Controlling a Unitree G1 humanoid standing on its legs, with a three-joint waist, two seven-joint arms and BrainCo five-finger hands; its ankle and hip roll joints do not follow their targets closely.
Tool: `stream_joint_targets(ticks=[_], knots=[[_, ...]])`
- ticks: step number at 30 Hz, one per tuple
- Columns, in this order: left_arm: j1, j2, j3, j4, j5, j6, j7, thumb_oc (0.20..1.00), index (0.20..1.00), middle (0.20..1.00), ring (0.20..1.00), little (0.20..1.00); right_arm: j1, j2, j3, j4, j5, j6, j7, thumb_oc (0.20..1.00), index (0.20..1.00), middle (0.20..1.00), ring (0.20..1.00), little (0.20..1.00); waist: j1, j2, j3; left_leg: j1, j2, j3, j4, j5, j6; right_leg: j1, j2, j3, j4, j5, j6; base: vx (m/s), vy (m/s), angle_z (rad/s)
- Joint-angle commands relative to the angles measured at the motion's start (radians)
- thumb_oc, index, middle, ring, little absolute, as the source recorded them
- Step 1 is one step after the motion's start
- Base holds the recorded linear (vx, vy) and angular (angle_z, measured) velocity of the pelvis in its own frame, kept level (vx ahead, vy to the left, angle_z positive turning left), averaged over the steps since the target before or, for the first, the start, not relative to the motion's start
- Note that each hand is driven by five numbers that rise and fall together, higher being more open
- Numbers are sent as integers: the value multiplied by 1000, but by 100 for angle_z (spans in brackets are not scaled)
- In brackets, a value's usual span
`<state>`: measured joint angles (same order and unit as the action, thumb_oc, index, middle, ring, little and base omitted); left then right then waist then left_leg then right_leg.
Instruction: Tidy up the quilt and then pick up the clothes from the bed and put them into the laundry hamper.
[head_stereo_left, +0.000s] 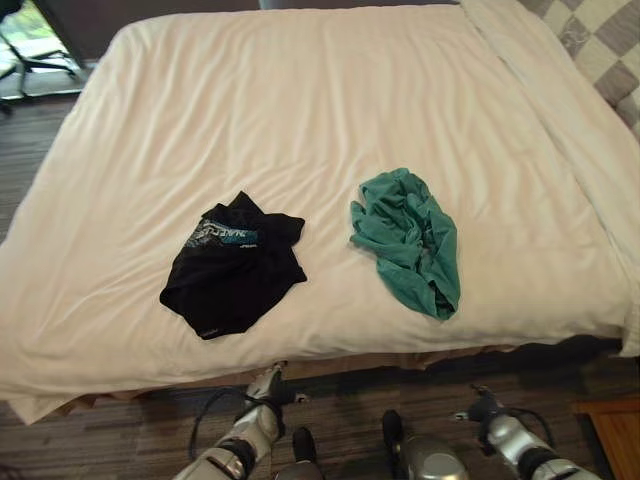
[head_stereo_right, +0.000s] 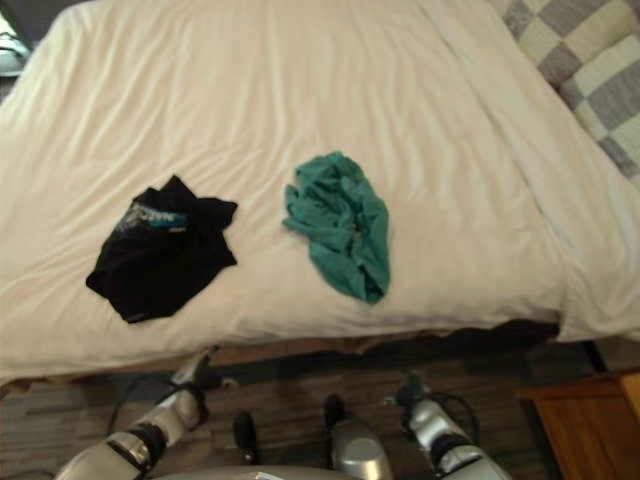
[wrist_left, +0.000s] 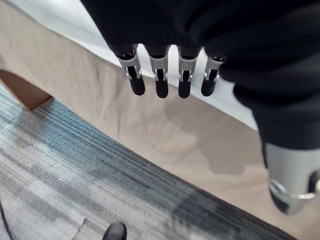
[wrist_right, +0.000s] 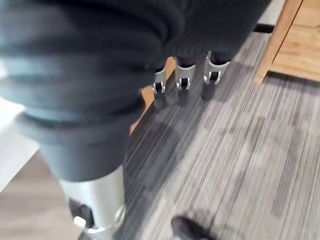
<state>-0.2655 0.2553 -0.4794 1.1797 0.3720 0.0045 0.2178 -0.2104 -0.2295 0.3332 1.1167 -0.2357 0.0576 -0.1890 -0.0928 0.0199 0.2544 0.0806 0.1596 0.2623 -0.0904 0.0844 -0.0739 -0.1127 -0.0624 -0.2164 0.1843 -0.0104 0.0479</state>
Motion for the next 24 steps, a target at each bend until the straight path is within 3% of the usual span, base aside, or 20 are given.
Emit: stream_joint_targets(ticks=[1, 4, 6, 7, 8, 9, 10, 11, 12, 13, 14, 15, 18, 19, 22, 24], knots=[[60, 68, 117, 59, -42, 25, 22, 1000, 1000, 1000, 1000, 1000, 18, -14, -3, 16, 32, -15, -15, 1000, 1000, 1000, 1000, 1000, -28, -52, -6, -6, -25, -52, 3, -122, -20, 15, -70, 116, -41, -44, 128, 77, 234, -16], [100, 89, 199, 97, -88, 23, 51, 1000, 1000, 1000, 1000, 1000, 49, -44, -74, 51, 79, -3, -40, 1000, 1000, 1000, 1000, 1000, -14, -61, -20, -2, -62, -69, 3, -129, -13, 67, -79, 131, -116, -37, 117, 130, 119, 51], [133, 122, 332, 102, -222, 15, 106, 1000, 1000, 1000, 1000, 1000, 70, -67, -124, 67, 115, -7, -63, 1000, 1000, 1000, 1000, 1000, -10, -62, -35, -3, -64, -66, 3, -133, -11, 91, -75, 145, -186, -20, 123, 59, -35, 25], [133, 122, 332, 102, -222, 15, 106, 1000, 1000, 1000, 1000, 1000, 70, -67, -124, 67, 115, -7, -63, 1000, 1000, 1000, 1000, 1000, -10, -62, -35, -3, -64, -66, 3, -133, -11, 91, -75, 145, -187, -20, 123, 61, -42, 1], [158, 139, 425, 100, -326, 2, 141, 1000, 1000, 1000, 1000, 1000, 81, -83, -159, 61, 139, -7, -76, 1000, 1000, 1000, 1000, 1000, -3, -64, -41, 4, -66, -59, 3, -134, -11, 105, -81, 135, -204, -12, 124, 128, -40, -3], [197, 171, 552, 47, -459, -38, 201, 1000, 1000, 1000, 1000, 1000, 126, -121, -231, -2, 165, -12, -100, 1000, 1000, 1000, 1000, 1000, -1, -64, -42, 20, -67, -54, 3, -137, -13, 133, -91, 129, -227, -7, 126, 123, -41, -7], [198, 171, 552, 46, -458, -38, 201, 1000, 1000, 1000, 1000, 1000, 126, -121, -230, -3, 165, -12, -100, 1000, 1000, 1000, 1000, 1000, -1, -64, -44, 17, -68, -54, 3, -135, -13, 130, -91, 129, -228, -5, 126, 166, -29, -8], [263, 202, 665, -93, -566, -81, 222, 1000, 1000, 1000, 1000, 1000, 204, -183, -333, -159, 175, -18, -134, 1000, 1000, 1000, 1000, 1000, -8, -59, -47, 28, -68, -53, 3, -143, -16, 153, -97, 125, -258, -1, 134, 75, -9, 0], [264, 202, 665, -94, -566, -80, 222, 1000, 1000, 1000, 1000, 1000, 206, -183, -333, -162, 175, -16, -134, 1000, 1000, 1000, 1000, 1000, -8, -60, -49, 25, -69, -53, 3, -140, -16, 151, -97, 126, -259, 2, 134, 134, -16, 3], [311, 225, 735, -218, -619, -119, 223, 1000, 1000, 1000, 1000, 1000, 259, -221, -409, -290, 176, -26, -147, 1000, 1000, 1000, 1000, 1000, -15, -55, -57, 32, -70, -47, 3, -146, -19, 165, -103, 121, -271, -2, 140, 48, -10, 6], [312, 225, 735, -218, -619, -119, 223, 1000, 1000, 1000, 1000, 1000, 260, -221, -409, -290, 176, -26, -147, 1000, 1000, 1000, 1000, 1000, -15, -55, -58, 31, -70, -47, 3, -146, -19, 164, -103, 121, -271, -2, 140, 99, -16, 3], [339, 252, 773, -386, -630, -153, 228, 1000, 1000, 1000, 1000, 1000, 290, -266, -476, -420, 161, -44, -166, 1000, 1000, 1000, 1000, 1000, -21, -49, -59, 39, -69, -43, 3, -150, -21, 172, -110, 118, -272, -4, 146, 44, -7, -4], [340, 280, 773, -536, -591, -171, 224, 1000, 1000, 1000, 1000, 1000, 297, -314, -500, -540, 108, -61, -170, 1000, 1000, 1000, 1000, 1000, -29, -42, -56, 45, -68, -42, 3, -157, -21, 176, -112, 119, -272, -11, 149, 35, 1, -3], [312, 336, 734, -700, -489, -172, 205, 1000, 1000, 1000, 1000, 1000, 281, -377, -502, -634, 55, -80, -171, 1000, 1000, 1000, 1000, 1000, -33, -36, -50, 43, -65, -44, 3, -157, -21, 169, -112, 121, -272, -11, 149, 0, 0, 0], [268, 372, 695, -815, -423, -177, 184, 1000, 1000, 1000, 1000, 1000, 244, -424, -491, -692, 19, -88, -169, 1000, 1000, 1000, 1000, 1000, -36, -30, -43, 34, -63, -40, 3, -150, -22, 159, -112, 125, -272, -5, 148, -41, -13, -2], [199, 402, 595, -901, -317, -146, 146, 1000, 1000, 1000, 1000, 1000, 179, -482, -442, -774, -41, -93, -152, 1000, 1000, 1000, 1000, 1000, -42, -27, -35, 28, -58, -28, 3, -146, -23, 145, -110, 131, -272, -2, 145, -52, -21, -6]])
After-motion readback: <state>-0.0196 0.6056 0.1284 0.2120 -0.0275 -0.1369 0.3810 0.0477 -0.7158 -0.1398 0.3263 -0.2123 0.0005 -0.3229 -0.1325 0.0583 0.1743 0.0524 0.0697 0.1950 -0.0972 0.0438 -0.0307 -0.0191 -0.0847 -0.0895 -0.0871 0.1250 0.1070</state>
